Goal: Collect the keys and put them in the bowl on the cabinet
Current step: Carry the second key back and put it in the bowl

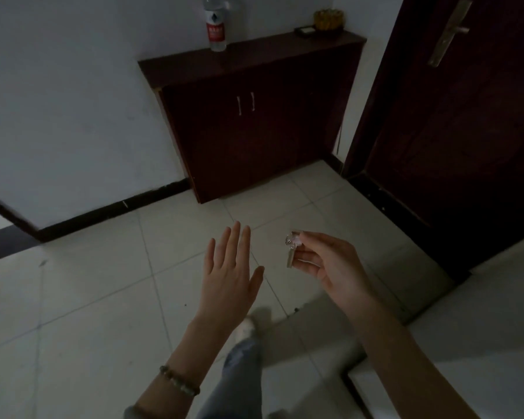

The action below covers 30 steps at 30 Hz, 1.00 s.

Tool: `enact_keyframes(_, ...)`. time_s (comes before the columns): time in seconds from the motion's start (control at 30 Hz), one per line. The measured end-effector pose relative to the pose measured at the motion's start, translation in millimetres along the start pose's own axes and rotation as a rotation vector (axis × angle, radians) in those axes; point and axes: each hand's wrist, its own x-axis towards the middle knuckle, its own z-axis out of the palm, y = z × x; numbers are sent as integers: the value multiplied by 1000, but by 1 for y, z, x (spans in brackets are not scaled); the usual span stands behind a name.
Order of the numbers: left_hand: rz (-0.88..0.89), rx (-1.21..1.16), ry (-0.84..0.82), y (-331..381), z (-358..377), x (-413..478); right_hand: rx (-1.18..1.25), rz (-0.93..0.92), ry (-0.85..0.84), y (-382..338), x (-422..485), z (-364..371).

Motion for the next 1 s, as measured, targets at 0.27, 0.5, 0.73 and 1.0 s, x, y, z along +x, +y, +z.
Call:
enact_keyframes(0.27,55,-39,8,-29,32,166,15,-27,60,-48,154,8)
enact_keyframes(0.5,165,-73,32,-39,45,329,13,-74,86,-112,291,12)
enact_keyframes(0.73,231,-100,21,-34,75,456,66,-74,178,-153,400,-2)
enact_keyframes(1.0,219,-120,15,-5,129,605,56,-71,205,-203,541,-50)
